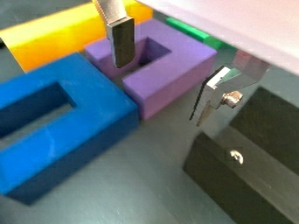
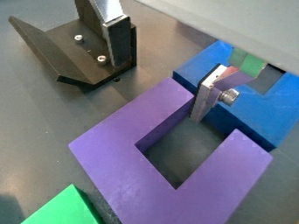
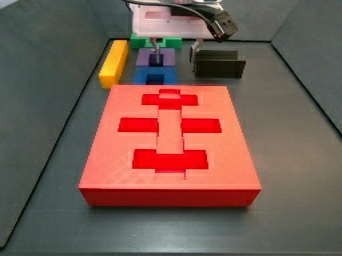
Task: Pick up the purple object. Move up. Place the purple object on the fixture. Regrasp the purple object. Move to above the board. Insert the purple object.
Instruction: Pick up the purple object.
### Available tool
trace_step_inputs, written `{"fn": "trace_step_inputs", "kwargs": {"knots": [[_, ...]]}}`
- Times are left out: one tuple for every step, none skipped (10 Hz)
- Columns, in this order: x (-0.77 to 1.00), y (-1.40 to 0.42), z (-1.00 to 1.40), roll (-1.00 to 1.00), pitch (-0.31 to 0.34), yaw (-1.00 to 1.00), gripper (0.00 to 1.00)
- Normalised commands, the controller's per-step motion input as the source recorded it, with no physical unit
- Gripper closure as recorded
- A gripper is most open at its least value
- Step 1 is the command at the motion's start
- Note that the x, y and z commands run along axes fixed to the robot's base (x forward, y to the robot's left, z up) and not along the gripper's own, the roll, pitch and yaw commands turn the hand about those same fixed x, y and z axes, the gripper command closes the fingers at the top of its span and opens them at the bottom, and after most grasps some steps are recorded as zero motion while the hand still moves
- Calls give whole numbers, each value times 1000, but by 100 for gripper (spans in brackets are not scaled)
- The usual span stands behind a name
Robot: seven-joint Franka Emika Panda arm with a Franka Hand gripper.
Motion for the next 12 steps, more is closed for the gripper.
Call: {"fn": "trace_step_inputs", "kwargs": {"knots": [[291, 0, -449, 0, -64, 0, 0], [77, 0, -274, 19, 0, 0, 0], [9, 0, -246, 33, 0, -17, 0], [0, 0, -106, 26, 9, -9, 0], [0, 0, 0, 0, -4, 0, 0], [-6, -29, 0, 43, -33, 0, 0], [0, 0, 0, 0, 0, 0, 100], [0, 0, 0, 0, 0, 0, 100], [0, 0, 0, 0, 0, 0, 100], [0, 0, 0, 0, 0, 0, 100], [0, 0, 0, 0, 0, 0, 100], [0, 0, 0, 0, 0, 0, 100]]}}
